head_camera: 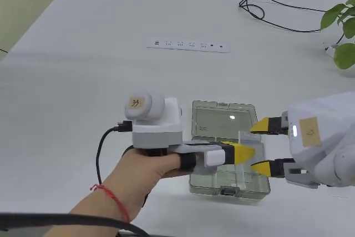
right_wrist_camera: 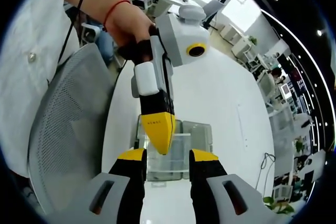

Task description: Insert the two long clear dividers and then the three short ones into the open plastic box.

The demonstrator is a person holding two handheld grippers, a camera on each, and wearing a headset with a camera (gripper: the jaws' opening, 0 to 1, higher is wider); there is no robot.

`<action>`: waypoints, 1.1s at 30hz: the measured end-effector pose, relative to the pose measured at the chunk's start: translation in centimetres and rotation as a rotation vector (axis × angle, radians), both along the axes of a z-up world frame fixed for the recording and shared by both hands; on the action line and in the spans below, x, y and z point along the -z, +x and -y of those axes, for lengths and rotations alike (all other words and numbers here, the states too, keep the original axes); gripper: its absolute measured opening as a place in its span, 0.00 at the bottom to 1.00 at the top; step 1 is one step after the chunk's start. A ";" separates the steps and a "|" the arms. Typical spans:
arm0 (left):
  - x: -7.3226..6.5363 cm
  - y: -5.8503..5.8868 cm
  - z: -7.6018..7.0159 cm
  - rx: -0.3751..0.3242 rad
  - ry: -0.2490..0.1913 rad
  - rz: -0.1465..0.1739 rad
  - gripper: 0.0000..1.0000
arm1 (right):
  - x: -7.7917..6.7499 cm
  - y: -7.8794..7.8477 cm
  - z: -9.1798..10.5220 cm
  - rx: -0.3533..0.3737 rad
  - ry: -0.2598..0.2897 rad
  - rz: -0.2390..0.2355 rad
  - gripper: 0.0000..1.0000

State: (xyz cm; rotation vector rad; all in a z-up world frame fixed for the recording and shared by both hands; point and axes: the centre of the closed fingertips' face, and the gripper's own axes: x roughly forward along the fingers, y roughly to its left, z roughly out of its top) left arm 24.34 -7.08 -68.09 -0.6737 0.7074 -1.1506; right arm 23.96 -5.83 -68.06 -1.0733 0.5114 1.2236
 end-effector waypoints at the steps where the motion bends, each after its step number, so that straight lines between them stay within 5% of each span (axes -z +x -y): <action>1: 0.0 0.0 0.0 -0.003 0.000 -0.004 0.00 | 0.0 0.0 0.0 -0.001 -0.001 0.001 0.33; 9: 0.1 0.1 0.0 -0.024 -0.008 -0.027 0.00 | 0.0 0.0 0.0 -0.006 -0.003 0.011 0.33; 11: 0.4 0.4 -0.2 -0.029 0.011 0.008 0.00 | -0.2 0.1 -0.1 -0.003 0.005 0.012 0.34; 13: 0.3 0.2 -0.2 -0.026 0.003 -0.008 0.00 | -0.4 0.2 -0.1 0.005 0.017 0.004 0.35; 15: 0.4 0.3 -0.4 -0.022 0.017 0.013 0.00 | -0.8 0.5 0.0 0.016 0.032 0.002 0.36; 23: 0.3 -1.0 -0.5 0.096 0.105 0.281 0.00 | -2.3 0.1 0.5 0.062 0.186 -0.218 0.30; 28: -0.1 -2.2 -0.4 0.180 0.131 0.433 0.00 | -2.4 -1.0 1.1 0.041 0.208 -0.392 0.20; 33: -0.4 -3.6 -0.3 0.269 0.152 0.554 0.00 | -2.8 -2.2 0.7 -0.009 0.223 -0.486 0.15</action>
